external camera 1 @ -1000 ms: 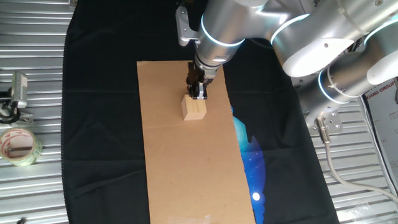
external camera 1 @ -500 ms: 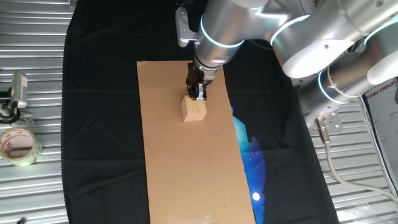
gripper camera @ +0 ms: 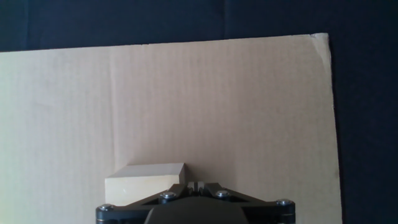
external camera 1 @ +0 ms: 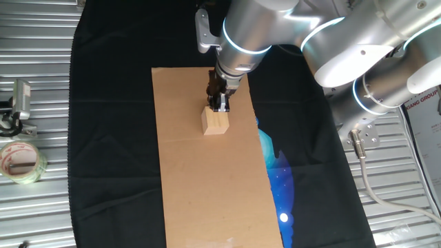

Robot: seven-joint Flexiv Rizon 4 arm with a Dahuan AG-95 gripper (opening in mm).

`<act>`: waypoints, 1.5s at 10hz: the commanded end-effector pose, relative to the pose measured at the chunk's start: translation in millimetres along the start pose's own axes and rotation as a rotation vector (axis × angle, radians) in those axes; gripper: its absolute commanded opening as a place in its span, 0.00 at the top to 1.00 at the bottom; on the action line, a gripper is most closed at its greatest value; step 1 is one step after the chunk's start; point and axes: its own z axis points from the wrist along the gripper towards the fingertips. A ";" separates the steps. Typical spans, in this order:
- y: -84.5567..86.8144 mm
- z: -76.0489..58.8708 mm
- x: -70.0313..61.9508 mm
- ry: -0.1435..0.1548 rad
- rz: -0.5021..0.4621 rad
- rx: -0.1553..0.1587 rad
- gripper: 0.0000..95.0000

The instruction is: Use the gripper to push the small block from left to right

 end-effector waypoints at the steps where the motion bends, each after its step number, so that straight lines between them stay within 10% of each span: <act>1: 0.5 0.5 -0.9 -0.001 0.002 0.003 1.00; 15: 9.8 0.9 -2.7 0.003 0.009 0.003 1.00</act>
